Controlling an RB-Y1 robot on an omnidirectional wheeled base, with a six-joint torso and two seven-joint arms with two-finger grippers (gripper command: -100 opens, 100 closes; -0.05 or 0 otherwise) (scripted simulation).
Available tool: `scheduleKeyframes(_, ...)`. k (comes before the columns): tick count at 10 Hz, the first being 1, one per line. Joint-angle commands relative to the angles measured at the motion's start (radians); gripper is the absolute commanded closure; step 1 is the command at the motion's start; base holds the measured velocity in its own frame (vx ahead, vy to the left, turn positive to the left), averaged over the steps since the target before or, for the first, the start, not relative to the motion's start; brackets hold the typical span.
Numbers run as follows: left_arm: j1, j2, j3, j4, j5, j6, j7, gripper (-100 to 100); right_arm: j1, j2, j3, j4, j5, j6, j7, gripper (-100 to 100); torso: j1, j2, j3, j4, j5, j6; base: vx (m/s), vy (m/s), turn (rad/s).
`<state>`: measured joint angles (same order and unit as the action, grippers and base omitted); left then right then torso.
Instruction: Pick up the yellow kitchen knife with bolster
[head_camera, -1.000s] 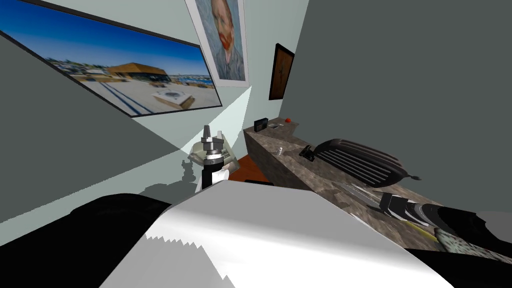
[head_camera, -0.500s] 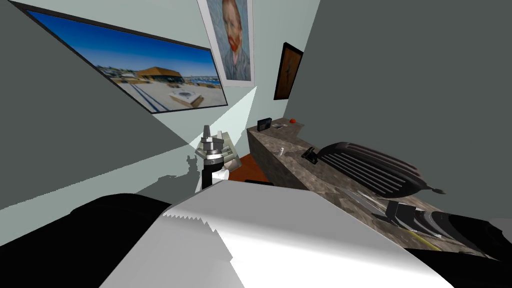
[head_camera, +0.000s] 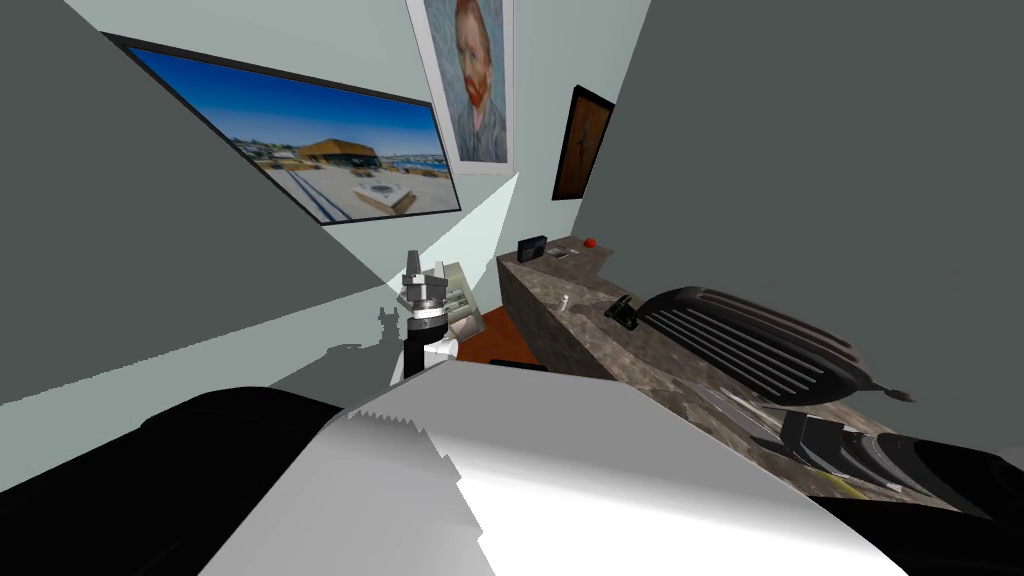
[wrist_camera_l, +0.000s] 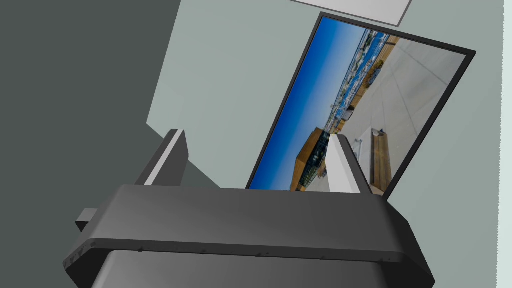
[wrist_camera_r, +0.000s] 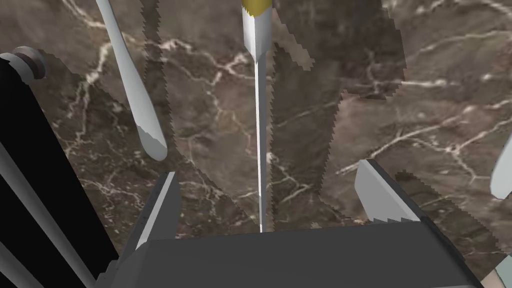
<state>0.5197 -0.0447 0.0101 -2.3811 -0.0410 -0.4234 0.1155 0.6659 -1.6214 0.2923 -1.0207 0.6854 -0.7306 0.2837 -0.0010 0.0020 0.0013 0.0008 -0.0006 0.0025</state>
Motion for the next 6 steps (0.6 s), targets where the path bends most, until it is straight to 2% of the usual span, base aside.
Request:
scheduleKeyframes(1,0.000,0.000,0.000,0.000,0.000,0.000,0.000,0,-0.003,0.031,0.012,0.007,0.008,0.019,0.008,-100,0.000,0.000,0.000,0.000,0.000,0.000,-0.001,-0.008,0.064)
scheduleKeyframes(2,0.000,0.000,0.000,0.000,0.000,0.000,0.000,0,-0.004,0.050,0.019,0.011,0.013,0.030,0.014,-100,0.000,0.000,0.000,0.000,0.000,0.000,-0.009,-0.011,0.038)
scheduleKeyframes(3,0.000,0.000,0.000,0.000,0.000,0.000,0.000,0,0.010,0.035,0.005,0.010,0.001,0.016,0.018,-100,0.000,0.000,0.000,0.000,0.000,0.000,0.000,0.000,0.000)
scheduleKeyframes(4,0.000,0.000,0.000,0.000,0.000,0.000,0.000,0,0.014,0.036,0.004,0.008,-0.001,0.021,0.020,100,0.000,0.000,0.000,0.000,0.000,0.000,0.000,0.000,0.000)
scheduleKeyframes(6,0.000,0.000,0.000,0.000,0.000,0.000,0.000,0,0.012,0.033,0.002,0.011,-0.001,0.024,0.020,100,0.002,0.000,0.000,-0.001,-0.002,0.001,-0.002,-0.002,0.006)
